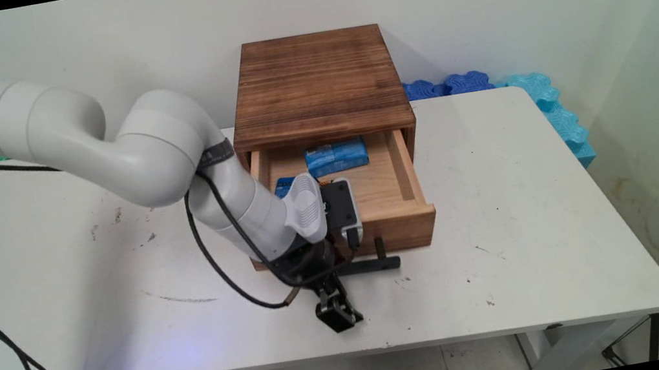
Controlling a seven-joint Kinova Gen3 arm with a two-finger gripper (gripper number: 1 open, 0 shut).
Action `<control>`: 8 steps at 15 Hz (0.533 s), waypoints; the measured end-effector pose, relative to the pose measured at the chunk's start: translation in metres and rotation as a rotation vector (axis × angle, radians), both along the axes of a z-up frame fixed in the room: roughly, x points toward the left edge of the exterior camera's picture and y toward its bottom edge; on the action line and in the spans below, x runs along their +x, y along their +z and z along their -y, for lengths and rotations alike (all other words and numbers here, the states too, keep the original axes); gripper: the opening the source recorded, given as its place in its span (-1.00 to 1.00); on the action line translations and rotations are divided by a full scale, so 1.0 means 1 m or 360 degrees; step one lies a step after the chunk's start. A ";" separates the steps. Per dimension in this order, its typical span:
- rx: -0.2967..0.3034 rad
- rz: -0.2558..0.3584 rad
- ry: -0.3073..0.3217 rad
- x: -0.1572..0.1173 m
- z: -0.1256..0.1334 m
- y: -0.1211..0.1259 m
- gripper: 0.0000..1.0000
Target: Open the drawer
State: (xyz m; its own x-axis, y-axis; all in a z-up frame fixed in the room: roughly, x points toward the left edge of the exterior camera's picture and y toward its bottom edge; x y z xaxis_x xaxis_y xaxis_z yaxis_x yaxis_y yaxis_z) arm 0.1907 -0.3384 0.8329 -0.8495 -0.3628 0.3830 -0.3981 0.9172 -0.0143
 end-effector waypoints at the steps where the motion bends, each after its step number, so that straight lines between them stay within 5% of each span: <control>1: 0.0006 -0.0002 0.0000 -0.001 -0.003 0.000 1.00; 8: 0.0061 -0.0029 -0.0003 -0.007 -0.031 0.004 1.00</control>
